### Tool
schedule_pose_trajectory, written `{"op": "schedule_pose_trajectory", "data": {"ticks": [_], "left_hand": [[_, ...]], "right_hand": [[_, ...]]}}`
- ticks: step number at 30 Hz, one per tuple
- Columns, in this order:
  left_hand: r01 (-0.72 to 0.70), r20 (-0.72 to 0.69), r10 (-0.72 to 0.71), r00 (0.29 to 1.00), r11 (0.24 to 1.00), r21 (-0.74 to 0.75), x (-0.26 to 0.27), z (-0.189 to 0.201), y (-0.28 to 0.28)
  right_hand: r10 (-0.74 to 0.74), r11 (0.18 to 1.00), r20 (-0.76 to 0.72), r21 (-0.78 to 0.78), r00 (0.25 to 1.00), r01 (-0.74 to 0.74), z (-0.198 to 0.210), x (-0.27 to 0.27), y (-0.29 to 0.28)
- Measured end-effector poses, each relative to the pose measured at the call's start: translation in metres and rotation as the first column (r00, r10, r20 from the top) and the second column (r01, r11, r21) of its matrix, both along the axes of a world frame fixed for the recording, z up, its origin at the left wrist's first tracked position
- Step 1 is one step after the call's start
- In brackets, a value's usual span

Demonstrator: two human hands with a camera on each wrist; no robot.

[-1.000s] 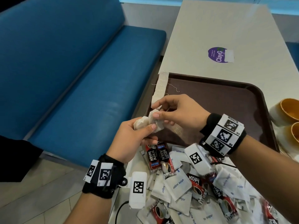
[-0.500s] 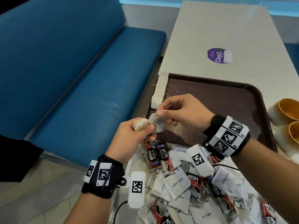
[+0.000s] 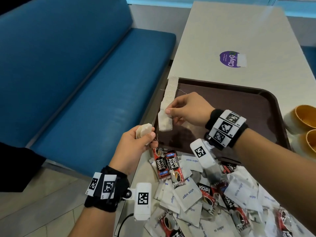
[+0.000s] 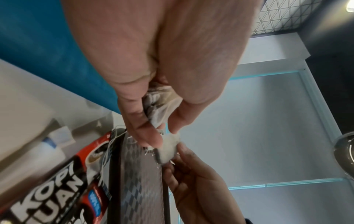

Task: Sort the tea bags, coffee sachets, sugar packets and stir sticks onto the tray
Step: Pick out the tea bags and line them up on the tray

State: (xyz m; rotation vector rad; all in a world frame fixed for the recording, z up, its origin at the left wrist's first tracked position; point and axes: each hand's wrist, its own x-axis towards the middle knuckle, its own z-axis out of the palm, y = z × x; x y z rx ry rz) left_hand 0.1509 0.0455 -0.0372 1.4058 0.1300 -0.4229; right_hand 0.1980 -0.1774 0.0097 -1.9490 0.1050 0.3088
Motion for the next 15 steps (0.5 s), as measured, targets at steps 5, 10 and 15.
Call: {"op": "schedule_pose_trajectory", "data": {"ticks": [5,10,15], "left_hand": [[0.004,-0.001,-0.004,1.000,1.000,0.020,0.002,0.000,0.004],[0.002,0.010,-0.002,1.000,1.000,0.028,0.003,0.001,0.009],[0.002,0.002,-0.002,1.000,0.999,0.040,0.002,0.000,0.010]], "right_hand": [[0.000,0.992,-0.071,-0.123,0.998,-0.009,-0.016,0.022,0.006],[-0.071,0.997,-0.154,0.006,0.986,0.073,-0.021,0.031,0.008],[-0.159,0.977,-0.110,-0.160,0.981,0.141,-0.030,0.035,0.004]]}}
